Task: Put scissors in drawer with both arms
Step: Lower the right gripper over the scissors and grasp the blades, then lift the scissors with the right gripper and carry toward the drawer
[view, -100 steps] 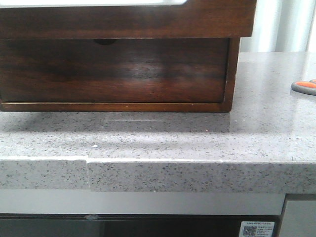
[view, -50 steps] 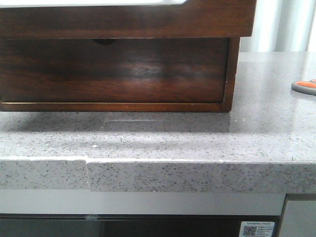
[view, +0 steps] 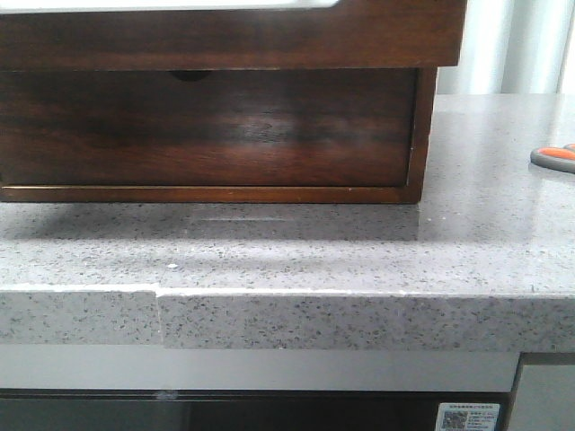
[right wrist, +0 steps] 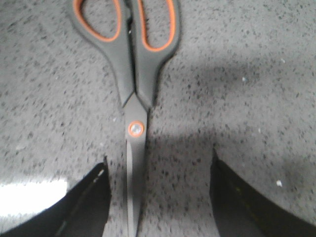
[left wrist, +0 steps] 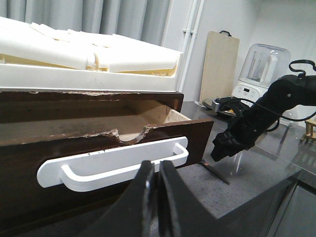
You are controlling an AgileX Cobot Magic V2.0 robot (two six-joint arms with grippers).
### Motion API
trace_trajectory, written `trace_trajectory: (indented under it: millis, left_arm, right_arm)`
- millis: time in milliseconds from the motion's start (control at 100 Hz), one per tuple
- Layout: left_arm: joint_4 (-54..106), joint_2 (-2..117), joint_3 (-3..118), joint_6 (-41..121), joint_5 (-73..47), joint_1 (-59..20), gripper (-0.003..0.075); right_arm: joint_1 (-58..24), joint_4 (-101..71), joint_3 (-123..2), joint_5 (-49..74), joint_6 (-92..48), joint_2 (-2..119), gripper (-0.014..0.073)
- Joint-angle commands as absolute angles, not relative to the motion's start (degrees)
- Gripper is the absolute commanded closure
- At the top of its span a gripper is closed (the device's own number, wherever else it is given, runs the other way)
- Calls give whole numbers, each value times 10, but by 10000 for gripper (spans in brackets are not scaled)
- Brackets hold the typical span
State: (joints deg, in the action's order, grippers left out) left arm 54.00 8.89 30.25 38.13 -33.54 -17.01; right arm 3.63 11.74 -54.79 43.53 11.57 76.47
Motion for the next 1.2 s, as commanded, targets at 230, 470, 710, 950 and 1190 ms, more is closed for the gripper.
trace_trajectory:
  millis: [230, 470, 710, 950, 1190]
  left_arm:
    - [562, 96, 320, 383, -311, -174, 739]
    - [563, 96, 320, 383, -311, -174, 739]
    - [571, 96, 320, 383, -311, -174, 739]
    - [575, 96, 320, 383, -311, -174, 739]
    - [576, 96, 320, 383, -311, -174, 739]
  right_arm:
    - [40, 107, -568, 358, 116, 800, 203]
    - [40, 107, -570, 352, 116, 839, 204]
    - [40, 107, -571, 325, 116, 851, 204]
    - [40, 107, -571, 309, 116, 857, 204]
    - [40, 107, -571, 313, 116, 876, 204]
